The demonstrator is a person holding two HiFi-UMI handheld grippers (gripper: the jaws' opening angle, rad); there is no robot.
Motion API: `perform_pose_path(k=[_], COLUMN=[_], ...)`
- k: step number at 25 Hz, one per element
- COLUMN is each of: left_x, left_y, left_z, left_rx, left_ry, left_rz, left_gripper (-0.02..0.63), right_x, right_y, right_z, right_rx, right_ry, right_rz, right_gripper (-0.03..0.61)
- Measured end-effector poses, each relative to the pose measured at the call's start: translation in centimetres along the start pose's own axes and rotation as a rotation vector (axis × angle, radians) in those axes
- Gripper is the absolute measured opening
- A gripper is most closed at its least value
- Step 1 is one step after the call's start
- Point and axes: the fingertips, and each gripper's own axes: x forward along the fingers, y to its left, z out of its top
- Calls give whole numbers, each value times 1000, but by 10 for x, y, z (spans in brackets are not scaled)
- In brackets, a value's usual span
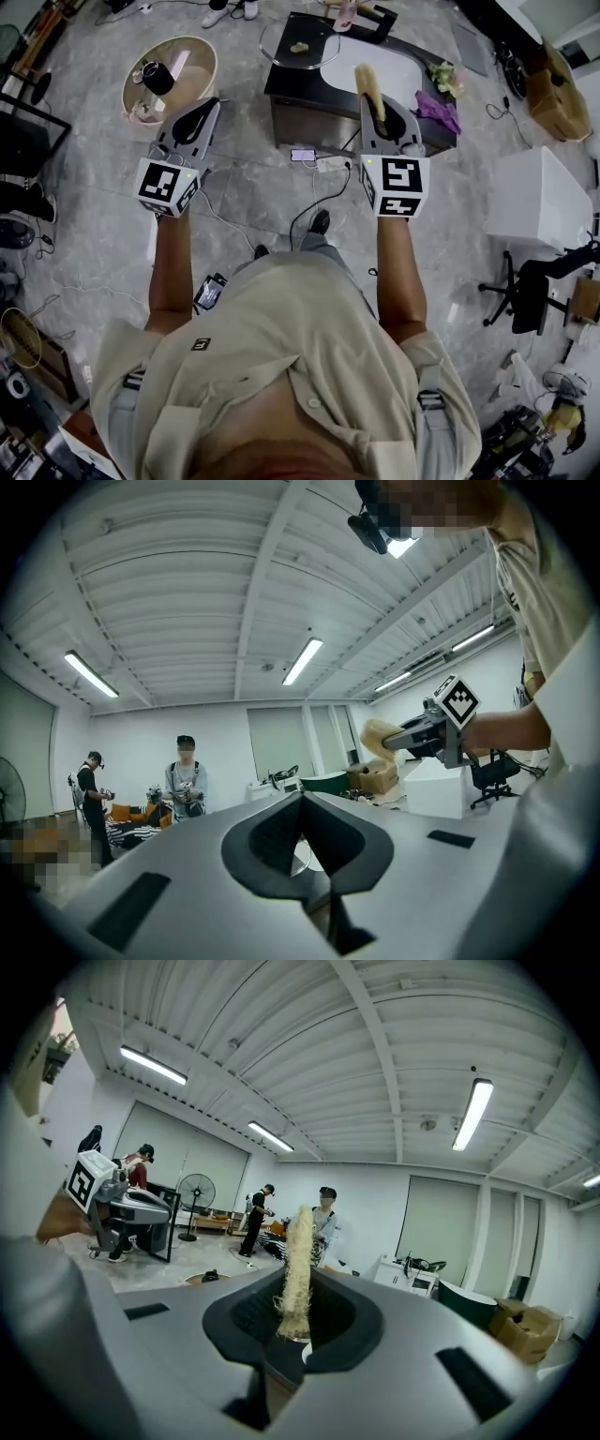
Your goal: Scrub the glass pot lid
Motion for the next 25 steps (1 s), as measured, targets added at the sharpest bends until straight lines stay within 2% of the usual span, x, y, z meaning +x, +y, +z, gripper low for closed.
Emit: perform_pose_path(k=[12,25], left_x=[110,167], left_y=[-20,-41], left_z=[-2,3], left_rx=[-17,1], left_ry=[59,90], left_rz=[65,94], left_gripper=[14,14], right_x=[79,101], right_y=[-94,-155], right_z=[-31,-49], right_rx=[35,77], right_ry=[-14,-46], right_rz=[107,151], right_gripper=[46,46])
